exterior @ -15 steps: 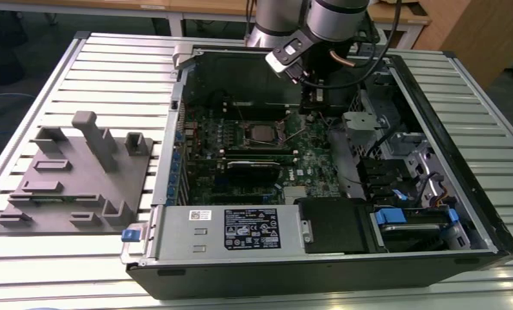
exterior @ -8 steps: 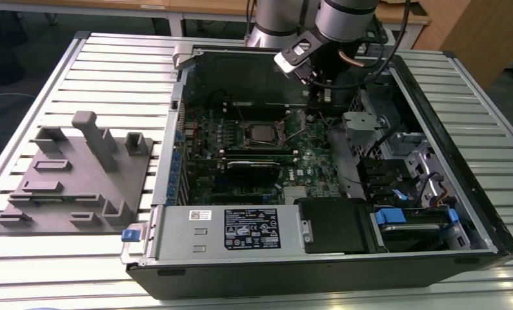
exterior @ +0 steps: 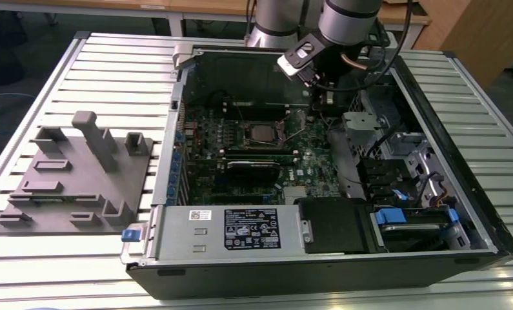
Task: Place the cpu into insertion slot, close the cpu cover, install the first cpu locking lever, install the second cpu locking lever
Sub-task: 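Close the cpu cover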
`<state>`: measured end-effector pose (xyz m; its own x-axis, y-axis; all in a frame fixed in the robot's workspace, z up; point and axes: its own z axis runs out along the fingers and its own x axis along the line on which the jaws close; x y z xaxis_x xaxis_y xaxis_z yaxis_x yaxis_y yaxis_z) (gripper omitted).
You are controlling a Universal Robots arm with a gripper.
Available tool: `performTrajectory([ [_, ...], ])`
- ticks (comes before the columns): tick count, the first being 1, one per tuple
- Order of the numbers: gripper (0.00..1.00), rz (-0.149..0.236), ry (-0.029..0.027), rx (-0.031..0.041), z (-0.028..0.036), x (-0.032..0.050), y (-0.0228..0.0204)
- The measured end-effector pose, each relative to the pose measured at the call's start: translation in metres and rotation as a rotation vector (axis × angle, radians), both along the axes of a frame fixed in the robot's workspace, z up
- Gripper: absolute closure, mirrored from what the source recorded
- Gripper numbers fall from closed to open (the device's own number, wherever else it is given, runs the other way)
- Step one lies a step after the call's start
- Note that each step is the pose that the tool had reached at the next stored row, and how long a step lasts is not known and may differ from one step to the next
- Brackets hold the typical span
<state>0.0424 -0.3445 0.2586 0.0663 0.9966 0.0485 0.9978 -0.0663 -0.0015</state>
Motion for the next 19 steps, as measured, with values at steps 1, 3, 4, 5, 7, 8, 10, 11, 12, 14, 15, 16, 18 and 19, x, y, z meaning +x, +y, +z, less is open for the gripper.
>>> performTrajectory([
  [1, 0.89, 0.0, -0.0008, 0.0001, -0.0011, 0.0, 0.0],
  [3, 0.89, 0.0, -0.0023, 0.0, -0.0029, 0.0002, 0.0],
  [4, 0.89, 0.0, -0.0028, 0.0, -0.0034, 0.0004, 0.0],
  [5, 0.89, 0.0, -0.0031, 0.0, -0.0039, 0.0009, 0.0],
  [7, 0.89, 0.0, -0.0034, 0.0, -0.0048, 0.0022, 0.0],
  [8, 0.89, 0.0, -0.0036, 0.0001, -0.0055, 0.0025, 0.0],
  [10, 0.89, 0.0, -0.0047, 0.0, -0.0078, 0.0026, 0.0],
  [11, 0.89, 0.0, -0.0057, 0.0, -0.0089, 0.0026, 0.0],
  [12, 0.89, 0.0, -0.0066, 0.0001, -0.01, 0.0026, 0.0],
  [14, 0.89, 0.0, -0.0091, 0.0001, -0.0139, 0.0026, 0.0],
  [15, 0.89, 0.0, -0.0091, -0.0001, -0.0139, 0.0026, 0.0],
  [16, 0.89, 0.0, -0.0091, -0.0002, -0.0139, 0.0026, 0.0],
  [18, 0.89, 0.0, -0.0092, -0.0001, -0.014, 0.0026, 0.0],
  [19, 0.89, 0.0, -0.0092, -0.0001, -0.014, 0.0026, 0.0],
])
